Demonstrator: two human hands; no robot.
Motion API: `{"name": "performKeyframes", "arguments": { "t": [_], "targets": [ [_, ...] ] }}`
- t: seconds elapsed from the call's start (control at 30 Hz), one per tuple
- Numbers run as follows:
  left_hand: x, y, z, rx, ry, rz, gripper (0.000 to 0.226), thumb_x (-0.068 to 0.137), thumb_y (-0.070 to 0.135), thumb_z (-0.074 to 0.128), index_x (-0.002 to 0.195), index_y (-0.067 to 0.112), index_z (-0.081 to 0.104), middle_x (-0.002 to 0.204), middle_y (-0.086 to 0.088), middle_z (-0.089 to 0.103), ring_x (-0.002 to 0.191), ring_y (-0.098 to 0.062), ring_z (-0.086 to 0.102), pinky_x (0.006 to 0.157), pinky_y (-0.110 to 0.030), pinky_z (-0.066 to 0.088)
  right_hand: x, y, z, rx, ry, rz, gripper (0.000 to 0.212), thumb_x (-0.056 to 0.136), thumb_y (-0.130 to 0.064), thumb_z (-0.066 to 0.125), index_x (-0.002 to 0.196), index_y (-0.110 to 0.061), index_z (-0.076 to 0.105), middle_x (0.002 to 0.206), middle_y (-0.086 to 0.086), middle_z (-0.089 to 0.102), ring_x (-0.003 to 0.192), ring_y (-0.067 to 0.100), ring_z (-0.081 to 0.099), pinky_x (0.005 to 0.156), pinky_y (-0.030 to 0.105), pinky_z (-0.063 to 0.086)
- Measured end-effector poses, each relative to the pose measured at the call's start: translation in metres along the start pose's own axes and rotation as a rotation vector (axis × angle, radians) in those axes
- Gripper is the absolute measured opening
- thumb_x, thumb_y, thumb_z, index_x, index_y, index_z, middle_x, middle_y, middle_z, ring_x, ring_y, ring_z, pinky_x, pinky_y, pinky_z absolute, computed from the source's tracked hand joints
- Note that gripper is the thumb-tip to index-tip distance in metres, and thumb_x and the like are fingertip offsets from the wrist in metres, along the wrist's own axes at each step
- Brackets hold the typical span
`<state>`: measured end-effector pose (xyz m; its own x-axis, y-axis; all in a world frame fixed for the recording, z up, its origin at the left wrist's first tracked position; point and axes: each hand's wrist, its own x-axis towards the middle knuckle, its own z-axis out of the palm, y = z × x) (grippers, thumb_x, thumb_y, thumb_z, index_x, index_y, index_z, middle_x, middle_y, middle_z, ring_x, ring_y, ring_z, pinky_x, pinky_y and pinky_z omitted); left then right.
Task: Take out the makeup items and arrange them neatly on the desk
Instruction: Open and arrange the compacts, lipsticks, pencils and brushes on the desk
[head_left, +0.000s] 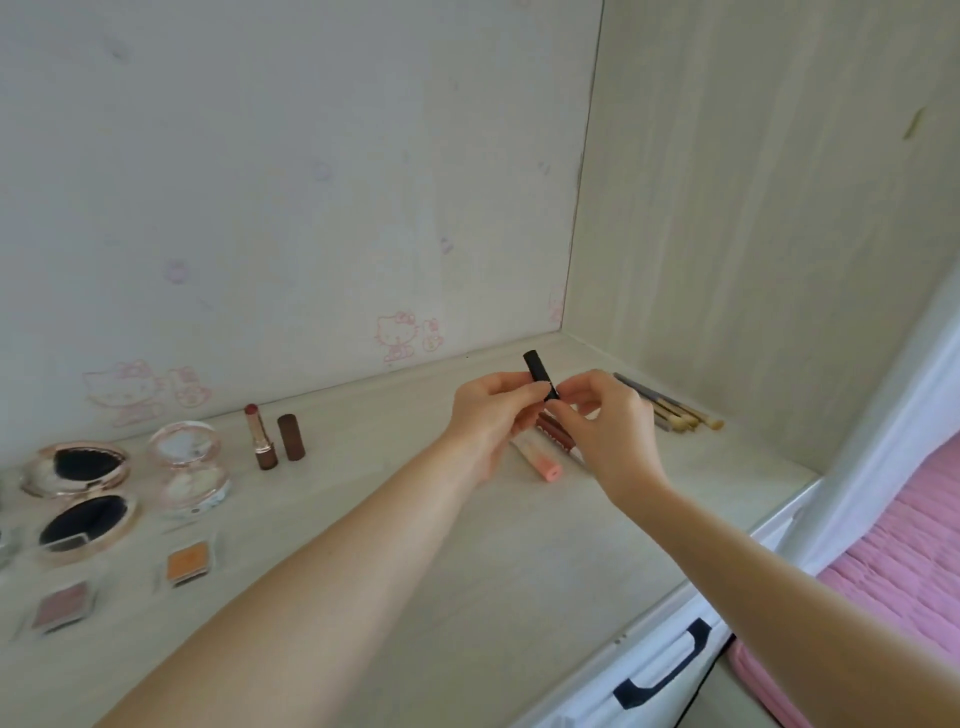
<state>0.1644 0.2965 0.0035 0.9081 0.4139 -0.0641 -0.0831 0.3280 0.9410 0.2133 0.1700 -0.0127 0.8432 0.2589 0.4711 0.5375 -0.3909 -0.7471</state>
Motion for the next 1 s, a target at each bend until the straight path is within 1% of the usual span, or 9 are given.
{"name": "performKeyframes", "arguments": {
  "t": [0.13, 0.3, 0.4, 0.47, 0.57, 0.63, 0.7, 0.83, 1.0],
  "targets": [
    [-0.026, 0.022, -0.018, -0.047, 0.002, 0.023, 0.023, 0.084, 0.001, 0.068, 0.106, -0.004, 0.064, 0.089, -0.014, 0.069, 0.078, -0.022, 0.065, 0.074, -0.024, 0.055, -0.014, -0.029, 0.011, 0.021, -0.031, -0.064, 0.009, 0.081, -0.028, 0.071, 0.084, -0.033, 0.063, 0.075, -0.023, 0.064, 0.078, -0.004, 0.055, 0.061, 0.009, 0.039],
    [-0.057, 0.046, -0.052, -0.007, 0.057, 0.088, 0.019, 0.084, 0.0, 0.067, 0.102, -0.002, 0.063, 0.087, -0.014, 0.069, 0.081, -0.023, 0.07, 0.076, -0.025, 0.058, -0.03, -0.061, 0.023, 0.086, -0.067, -0.08, 0.012, 0.083, -0.033, 0.069, 0.093, -0.031, 0.061, 0.08, -0.017, 0.064, 0.081, 0.005, 0.06, 0.07, 0.024, 0.048],
    [-0.079, 0.057, -0.08, 0.158, 0.054, 0.147, 0.019, 0.082, 0.004, 0.069, 0.101, 0.001, 0.065, 0.089, -0.012, 0.072, 0.084, -0.022, 0.072, 0.074, -0.024, 0.057, -0.04, -0.082, 0.025, 0.188, -0.08, -0.056, 0.016, 0.086, -0.034, 0.066, 0.099, -0.033, 0.059, 0.081, -0.013, 0.063, 0.079, 0.002, 0.059, 0.066, 0.022, 0.045],
    [-0.096, 0.061, -0.1, 0.318, 0.054, 0.204, 0.016, 0.08, 0.005, 0.07, 0.095, 0.006, 0.068, 0.087, -0.01, 0.072, 0.08, -0.019, 0.072, 0.074, -0.024, 0.057, -0.05, -0.097, 0.027, 0.235, -0.144, -0.038, 0.017, 0.087, -0.038, 0.064, 0.102, -0.035, 0.059, 0.085, -0.011, 0.063, 0.08, 0.003, 0.059, 0.065, 0.021, 0.043],
    [-0.123, 0.065, -0.128, 0.579, 0.062, 0.272, 0.013, 0.077, 0.01, 0.072, 0.088, 0.019, 0.072, 0.081, 0.0, 0.073, 0.079, -0.018, 0.071, 0.079, -0.03, 0.057, -0.07, -0.116, 0.035, 0.264, -0.304, -0.055, 0.023, 0.087, -0.043, 0.062, 0.108, -0.035, 0.059, 0.09, -0.007, 0.067, 0.087, 0.007, 0.062, 0.076, 0.026, 0.048],
    [-0.141, 0.068, -0.146, 0.705, 0.06, 0.299, 0.015, 0.077, 0.014, 0.073, 0.085, 0.026, 0.072, 0.081, 0.006, 0.073, 0.079, -0.012, 0.07, 0.079, -0.028, 0.055, -0.085, -0.128, 0.044, 0.298, -0.38, -0.079, 0.017, 0.088, -0.039, 0.063, 0.104, -0.034, 0.062, 0.086, -0.006, 0.069, 0.084, 0.006, 0.063, 0.079, 0.026, 0.05],
    [-0.159, 0.071, -0.162, 0.788, 0.064, 0.328, 0.015, 0.078, 0.016, 0.073, 0.085, 0.029, 0.071, 0.082, 0.009, 0.072, 0.078, -0.006, 0.069, 0.072, -0.022, 0.052, -0.098, -0.139, 0.054, 0.346, -0.427, -0.084, 0.008, 0.088, -0.033, 0.064, 0.096, -0.035, 0.065, 0.08, -0.007, 0.07, 0.079, 0.004, 0.063, 0.077, 0.026, 0.05],
    [-0.191, 0.073, -0.191, 0.904, 0.109, 0.386, 0.018, 0.079, 0.011, 0.072, 0.085, 0.027, 0.071, 0.082, 0.012, 0.071, 0.077, -0.003, 0.067, 0.065, -0.013, 0.049, -0.122, -0.155, 0.076, 0.394, -0.507, -0.089, 0.006, 0.087, -0.027, 0.066, 0.09, -0.031, 0.065, 0.074, -0.012, 0.071, 0.076, 0.004, 0.065, 0.076, 0.028, 0.05],
    [-0.228, 0.068, -0.226, 1.013, 0.157, 0.401, 0.018, 0.081, 0.01, 0.069, 0.088, 0.027, 0.069, 0.084, 0.01, 0.07, 0.08, -0.004, 0.065, 0.07, -0.016, 0.051, -0.152, -0.17, 0.101, 0.398, -0.612, -0.097, 0.007, 0.081, -0.027, 0.073, 0.084, -0.03, 0.067, 0.078, -0.011, 0.071, 0.075, 0.001, 0.064, 0.065, 0.013, 0.046]
  ]
}}
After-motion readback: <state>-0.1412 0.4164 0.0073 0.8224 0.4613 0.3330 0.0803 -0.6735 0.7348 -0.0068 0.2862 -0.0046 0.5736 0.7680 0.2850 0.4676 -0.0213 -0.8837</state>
